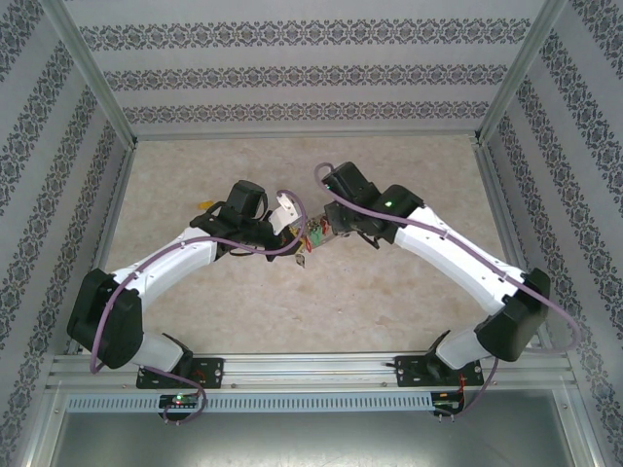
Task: Put the keys on the keyring
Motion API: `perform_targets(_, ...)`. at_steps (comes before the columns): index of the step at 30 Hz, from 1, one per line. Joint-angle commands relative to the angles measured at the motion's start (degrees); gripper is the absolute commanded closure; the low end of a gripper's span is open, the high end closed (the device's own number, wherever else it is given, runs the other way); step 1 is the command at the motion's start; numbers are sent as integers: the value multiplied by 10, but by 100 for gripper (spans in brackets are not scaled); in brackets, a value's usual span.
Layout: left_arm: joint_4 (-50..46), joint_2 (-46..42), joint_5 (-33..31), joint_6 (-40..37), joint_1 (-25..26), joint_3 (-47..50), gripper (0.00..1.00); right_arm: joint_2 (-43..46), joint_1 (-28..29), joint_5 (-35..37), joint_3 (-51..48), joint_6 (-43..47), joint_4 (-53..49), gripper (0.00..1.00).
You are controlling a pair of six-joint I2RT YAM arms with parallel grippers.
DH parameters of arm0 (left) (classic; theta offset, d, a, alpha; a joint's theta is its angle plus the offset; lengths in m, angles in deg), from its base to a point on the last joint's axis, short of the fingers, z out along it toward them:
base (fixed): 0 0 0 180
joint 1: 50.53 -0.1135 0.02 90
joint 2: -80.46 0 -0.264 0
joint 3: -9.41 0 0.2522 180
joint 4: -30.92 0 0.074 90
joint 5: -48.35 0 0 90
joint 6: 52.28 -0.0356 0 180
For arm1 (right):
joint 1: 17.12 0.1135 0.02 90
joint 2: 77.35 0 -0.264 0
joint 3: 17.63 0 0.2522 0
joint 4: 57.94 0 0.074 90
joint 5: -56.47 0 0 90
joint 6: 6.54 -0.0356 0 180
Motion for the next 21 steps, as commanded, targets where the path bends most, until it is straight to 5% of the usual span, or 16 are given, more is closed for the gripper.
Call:
perform_targets(1,33,-22,16,6,-6,-5,100,46,-27,-68,-11,-52,21,80)
perform_targets(6,54,-23,29,27,-6,-5,100,77,-69,-208,-61,-121,90,82)
perform_targets(13,104,-13,70,88,-8,-2,100,58,-97,-305,-85,-145,130,78)
perform_targets(21,160,-15,87,137,-8,16,100,66,-121,-308,-101,-165,142,76)
